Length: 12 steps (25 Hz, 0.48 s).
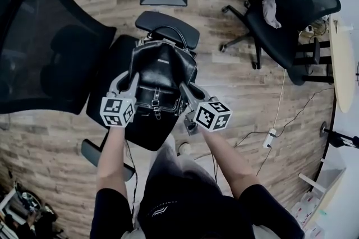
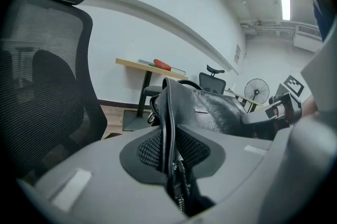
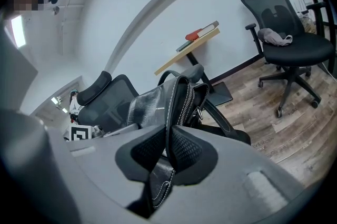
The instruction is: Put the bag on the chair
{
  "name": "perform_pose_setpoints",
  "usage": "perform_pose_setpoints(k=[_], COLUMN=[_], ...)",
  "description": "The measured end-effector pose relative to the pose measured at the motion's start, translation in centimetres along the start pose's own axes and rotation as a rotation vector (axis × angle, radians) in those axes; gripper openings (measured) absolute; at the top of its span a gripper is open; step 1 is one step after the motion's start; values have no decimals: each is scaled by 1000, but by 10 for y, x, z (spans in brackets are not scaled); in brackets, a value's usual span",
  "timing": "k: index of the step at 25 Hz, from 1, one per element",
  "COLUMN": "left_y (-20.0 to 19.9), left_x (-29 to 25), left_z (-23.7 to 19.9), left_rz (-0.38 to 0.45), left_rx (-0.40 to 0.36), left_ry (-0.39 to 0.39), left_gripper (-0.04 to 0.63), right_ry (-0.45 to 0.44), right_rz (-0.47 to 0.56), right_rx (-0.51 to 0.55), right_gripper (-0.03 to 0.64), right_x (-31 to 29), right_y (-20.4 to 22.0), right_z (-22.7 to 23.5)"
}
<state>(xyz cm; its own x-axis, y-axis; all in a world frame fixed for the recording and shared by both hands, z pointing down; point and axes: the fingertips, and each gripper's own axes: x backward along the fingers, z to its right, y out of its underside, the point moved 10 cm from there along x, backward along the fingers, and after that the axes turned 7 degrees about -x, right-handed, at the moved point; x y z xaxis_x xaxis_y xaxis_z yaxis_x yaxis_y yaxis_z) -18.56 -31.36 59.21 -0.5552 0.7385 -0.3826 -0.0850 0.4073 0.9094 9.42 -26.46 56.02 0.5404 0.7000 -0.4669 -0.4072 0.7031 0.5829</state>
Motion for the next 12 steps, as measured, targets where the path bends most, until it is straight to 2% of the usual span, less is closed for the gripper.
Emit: perform_pose_setpoints(k=[8,12], left_y=[17,25], left_x=[-16,-23], left_z=[-17,-29], left_rz=[-28,-32], left_rx=[23,45], left_ry=[-5,17], left_gripper=[107,118], right_ry=[34,64], right_rz=[-25,-45], right_rx=[18,30], right_gripper=[40,41], right_x=[-9,-16], right_y=[6,9], right_z=[3,1])
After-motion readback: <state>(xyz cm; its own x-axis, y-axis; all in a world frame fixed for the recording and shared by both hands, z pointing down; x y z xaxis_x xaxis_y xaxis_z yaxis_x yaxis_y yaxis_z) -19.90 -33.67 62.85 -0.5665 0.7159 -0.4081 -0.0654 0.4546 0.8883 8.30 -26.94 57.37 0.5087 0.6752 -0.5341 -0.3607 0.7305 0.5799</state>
